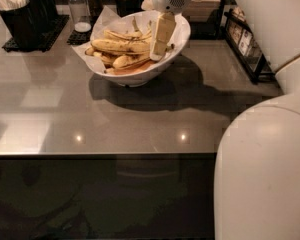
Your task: Pick banana from white bowl
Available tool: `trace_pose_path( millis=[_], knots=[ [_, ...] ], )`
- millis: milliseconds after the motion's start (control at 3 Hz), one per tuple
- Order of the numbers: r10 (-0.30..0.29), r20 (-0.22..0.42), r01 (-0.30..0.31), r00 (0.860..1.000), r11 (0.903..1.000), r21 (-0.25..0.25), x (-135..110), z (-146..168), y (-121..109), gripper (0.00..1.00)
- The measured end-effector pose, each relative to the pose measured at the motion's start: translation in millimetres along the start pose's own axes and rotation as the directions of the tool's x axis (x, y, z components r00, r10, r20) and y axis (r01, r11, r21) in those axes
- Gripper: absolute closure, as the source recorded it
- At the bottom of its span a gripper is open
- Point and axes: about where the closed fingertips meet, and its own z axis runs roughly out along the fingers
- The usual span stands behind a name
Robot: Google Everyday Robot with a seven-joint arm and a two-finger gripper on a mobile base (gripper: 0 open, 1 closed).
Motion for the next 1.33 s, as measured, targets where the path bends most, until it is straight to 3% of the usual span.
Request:
trace_pose_path(
  millis=[333, 1000, 1333],
  knots=[
    [0.0, 0.0, 0.0, 1.0, 1.0, 0.0, 0.0, 0.0, 0.0, 0.19],
    [0.0, -0.002, 0.0, 1.0, 1.0, -0.003, -0.6, 10.5, -0.8, 0.11],
    [0.013, -0.013, -0.013, 1.0, 0.9998, -0.013, 3.5, 24.8, -0.7, 0.12]
  ],
)
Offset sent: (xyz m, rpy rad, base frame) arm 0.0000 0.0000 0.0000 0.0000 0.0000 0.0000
